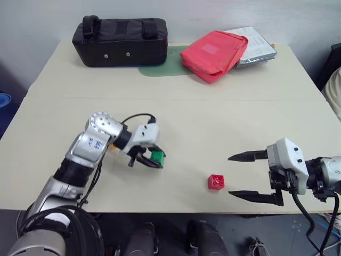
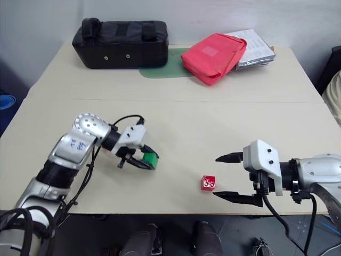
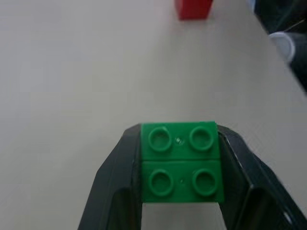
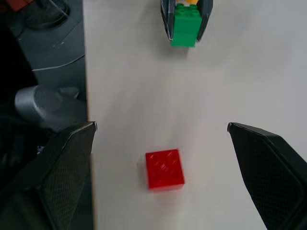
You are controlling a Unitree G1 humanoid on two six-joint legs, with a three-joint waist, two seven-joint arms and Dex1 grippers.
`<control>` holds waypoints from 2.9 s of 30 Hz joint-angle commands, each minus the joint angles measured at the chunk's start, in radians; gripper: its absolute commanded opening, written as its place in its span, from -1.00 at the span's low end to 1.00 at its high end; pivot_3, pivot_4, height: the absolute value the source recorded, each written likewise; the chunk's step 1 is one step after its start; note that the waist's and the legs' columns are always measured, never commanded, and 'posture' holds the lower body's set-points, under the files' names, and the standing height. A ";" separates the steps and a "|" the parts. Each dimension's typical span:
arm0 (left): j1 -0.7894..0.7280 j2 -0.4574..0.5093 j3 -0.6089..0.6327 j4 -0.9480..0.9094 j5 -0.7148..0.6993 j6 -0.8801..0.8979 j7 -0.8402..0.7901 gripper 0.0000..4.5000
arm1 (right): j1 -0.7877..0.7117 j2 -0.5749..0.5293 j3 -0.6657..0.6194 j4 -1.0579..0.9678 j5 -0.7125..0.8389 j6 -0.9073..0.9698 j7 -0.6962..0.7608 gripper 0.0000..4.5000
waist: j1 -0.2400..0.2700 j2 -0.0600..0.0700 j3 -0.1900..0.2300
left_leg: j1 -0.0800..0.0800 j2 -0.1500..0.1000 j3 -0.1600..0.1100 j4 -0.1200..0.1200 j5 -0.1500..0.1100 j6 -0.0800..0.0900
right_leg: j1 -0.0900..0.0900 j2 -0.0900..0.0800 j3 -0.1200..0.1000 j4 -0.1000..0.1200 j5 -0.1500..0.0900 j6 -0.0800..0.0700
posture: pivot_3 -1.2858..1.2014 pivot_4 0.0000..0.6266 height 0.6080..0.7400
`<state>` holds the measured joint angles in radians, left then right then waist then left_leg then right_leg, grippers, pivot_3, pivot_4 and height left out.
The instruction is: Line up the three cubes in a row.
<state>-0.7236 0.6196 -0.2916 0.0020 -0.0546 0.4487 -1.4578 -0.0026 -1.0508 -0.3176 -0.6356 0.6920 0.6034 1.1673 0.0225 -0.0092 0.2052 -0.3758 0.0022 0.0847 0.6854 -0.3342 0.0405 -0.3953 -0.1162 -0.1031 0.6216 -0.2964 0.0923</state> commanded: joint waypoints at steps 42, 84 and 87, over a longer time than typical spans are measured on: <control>0.054 -0.049 -0.286 -0.355 0.036 0.314 0.361 0.88 | 0.039 -0.035 0.017 -0.014 -0.030 -0.070 0.022 1.00 | 0.005 0.001 -0.001 | 0.003 0.000 -0.004 -0.001 0.001 -0.002 | 0.004 -0.001 -0.001 -0.002 0.000 -0.002 | 0.03 -0.52 1.00; 0.914 0.262 1.007 -0.129 -0.309 -0.054 0.346 0.99 | -0.328 0.001 0.195 0.394 -0.078 -0.168 0.286 1.00 | 0.001 0.001 -0.001 | 0.004 0.002 -0.006 -0.003 -0.006 -0.010 | 0.001 -0.005 -0.004 -0.004 -0.002 -0.007 | 0.03 -0.52 1.00; 0.794 0.283 0.858 -0.059 -0.269 -0.094 0.353 0.99 | -0.265 -0.013 0.166 0.379 -0.116 -0.202 0.275 1.00 | 0.000 0.001 -0.001 | 0.004 0.001 -0.006 -0.004 -0.006 -0.010 | 0.001 -0.006 -0.004 -0.004 -0.002 -0.007 | 0.03 -0.52 1.00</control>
<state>0.1192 0.8829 0.6381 -0.0964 -0.3451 0.3912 -1.1133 -0.2927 -1.0378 -0.1000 -0.2319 0.5918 0.4332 1.4443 0.0225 -0.0080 0.2045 -0.3722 0.0027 0.0789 0.6809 -0.3397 0.0306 -0.3945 -0.1224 -0.1075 0.6179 -0.2987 0.0850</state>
